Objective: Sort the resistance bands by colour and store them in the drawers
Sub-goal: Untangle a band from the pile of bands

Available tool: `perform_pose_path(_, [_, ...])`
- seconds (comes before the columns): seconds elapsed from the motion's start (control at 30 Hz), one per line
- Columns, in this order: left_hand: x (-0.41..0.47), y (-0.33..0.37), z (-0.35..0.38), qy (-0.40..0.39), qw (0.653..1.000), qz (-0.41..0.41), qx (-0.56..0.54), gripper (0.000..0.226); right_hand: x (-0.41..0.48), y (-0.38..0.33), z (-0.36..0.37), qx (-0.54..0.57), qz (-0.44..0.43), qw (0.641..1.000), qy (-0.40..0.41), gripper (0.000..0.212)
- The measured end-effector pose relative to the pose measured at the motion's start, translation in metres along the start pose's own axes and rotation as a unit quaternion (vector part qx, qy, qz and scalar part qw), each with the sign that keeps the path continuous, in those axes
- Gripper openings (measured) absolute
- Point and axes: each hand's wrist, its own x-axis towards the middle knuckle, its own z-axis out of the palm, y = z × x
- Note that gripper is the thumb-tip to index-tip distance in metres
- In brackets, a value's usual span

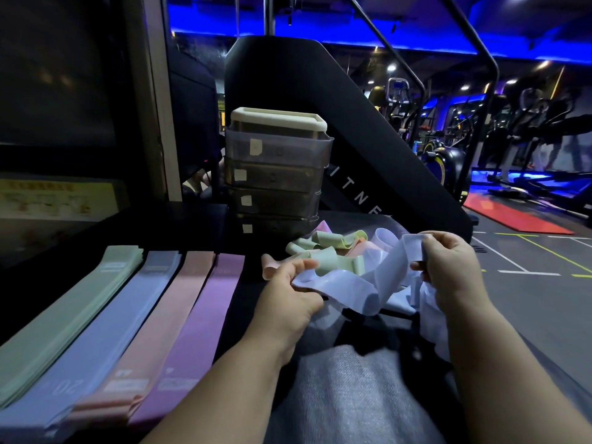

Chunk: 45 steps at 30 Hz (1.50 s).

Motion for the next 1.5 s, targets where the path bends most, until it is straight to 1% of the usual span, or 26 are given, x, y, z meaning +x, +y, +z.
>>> perform_pose_path(0.17, [0.003,-0.004,-0.002,0.025,0.999,0.0,0.019,0.032,-0.002,-0.001,0.001,0.026,0.015,0.999,-0.019,0.014])
perform_pose_path(0.27, [0.005,-0.005,-0.001,0.02,1.0,0.008,-0.013,0.016,-0.003,-0.001,0.002,0.026,0.032,0.999,-0.034,0.015])
perform_pose_path(0.3, [0.006,-0.005,-0.001,0.019,1.0,0.012,-0.021,0.017,-0.004,-0.002,0.002,0.029,0.036,0.998,-0.045,0.015])
perform_pose_path(0.37, [0.007,-0.007,0.0,0.011,0.999,0.011,-0.036,0.029,-0.007,-0.005,0.001,0.025,0.041,0.997,-0.059,0.017])
perform_pose_path(0.4, [0.007,-0.007,0.0,0.008,0.999,0.005,-0.043,0.031,-0.007,-0.007,0.001,0.021,0.043,0.997,-0.058,0.019])
perform_pose_path(0.43, [0.007,-0.006,0.0,0.004,0.999,-0.001,-0.048,0.03,-0.007,-0.007,0.001,0.018,0.045,0.997,-0.055,0.02])
perform_pose_path(0.57, [0.006,-0.004,0.001,-0.002,0.999,-0.008,-0.041,0.009,-0.003,-0.006,-0.003,0.011,0.048,0.998,-0.028,0.019])
perform_pose_path(0.6, [0.007,-0.004,0.001,0.002,0.999,-0.013,-0.042,0.01,-0.003,-0.006,-0.004,0.009,0.046,0.999,-0.022,0.018])
perform_pose_path(0.67, [0.007,-0.005,0.002,0.011,0.999,-0.022,-0.039,0.025,-0.003,-0.007,-0.006,0.015,0.038,0.999,-0.013,0.02])
perform_pose_path(0.7, [0.007,-0.005,0.002,0.013,0.999,-0.029,-0.038,0.029,-0.003,-0.007,-0.006,0.018,0.034,0.999,-0.009,0.021])
perform_pose_path(0.8, [0.002,0.0,0.002,0.004,0.999,-0.037,-0.033,0.022,-0.003,-0.006,-0.005,0.017,0.03,0.999,0.001,0.023])
perform_pose_path(0.87, [0.0,0.004,0.001,-0.007,0.999,-0.028,-0.036,0.033,-0.003,-0.005,-0.005,0.02,0.03,0.999,0.003,0.022])
perform_pose_path(0.9, [-0.001,0.004,0.001,-0.025,0.999,-0.028,-0.037,0.039,-0.002,-0.005,-0.005,0.021,0.031,0.999,0.004,0.021])
perform_pose_path(1.0, [-0.001,0.002,0.001,-0.057,0.996,-0.056,-0.027,0.038,-0.001,-0.005,-0.006,0.027,0.029,0.999,0.009,0.023])
perform_pose_path(1.07, [-0.001,0.0,0.0,-0.038,0.997,-0.069,0.019,0.056,0.001,-0.004,-0.007,0.034,0.028,0.999,0.011,0.024])
perform_pose_path(1.13, [-0.001,0.002,-0.001,0.0,0.996,-0.075,0.054,0.069,0.002,-0.003,-0.007,0.037,0.026,0.999,0.013,0.024])
perform_pose_path(1.17, [-0.002,0.005,-0.001,0.024,0.996,-0.074,0.053,0.068,0.003,-0.002,-0.008,0.036,0.024,0.999,0.015,0.024])
perform_pose_path(1.23, [-0.002,0.007,-0.001,0.073,0.995,-0.052,0.049,0.043,0.004,-0.002,-0.008,0.037,0.022,0.999,0.02,0.025])
perform_pose_path(1.27, [-0.004,0.009,0.0,0.083,0.994,-0.048,0.051,0.032,0.004,-0.002,-0.008,0.039,0.022,0.999,0.022,0.024])
perform_pose_path(1.3, [-0.006,0.01,0.0,0.083,0.994,-0.047,0.054,0.028,0.004,-0.002,-0.008,0.04,0.022,0.999,0.024,0.023])
perform_pose_path(1.4, [-0.004,0.008,-0.001,0.094,0.993,-0.04,0.06,0.028,0.005,-0.002,-0.01,0.046,0.022,0.998,0.035,0.021])
perform_pose_path(1.47, [-0.003,0.008,-0.001,0.064,0.996,-0.032,0.062,0.038,0.006,-0.002,-0.011,0.049,0.024,0.998,0.041,0.018])
perform_pose_path(1.5, [-0.005,0.01,0.0,0.051,0.997,-0.037,0.053,0.039,0.006,-0.002,-0.011,0.051,0.026,0.997,0.042,0.018])
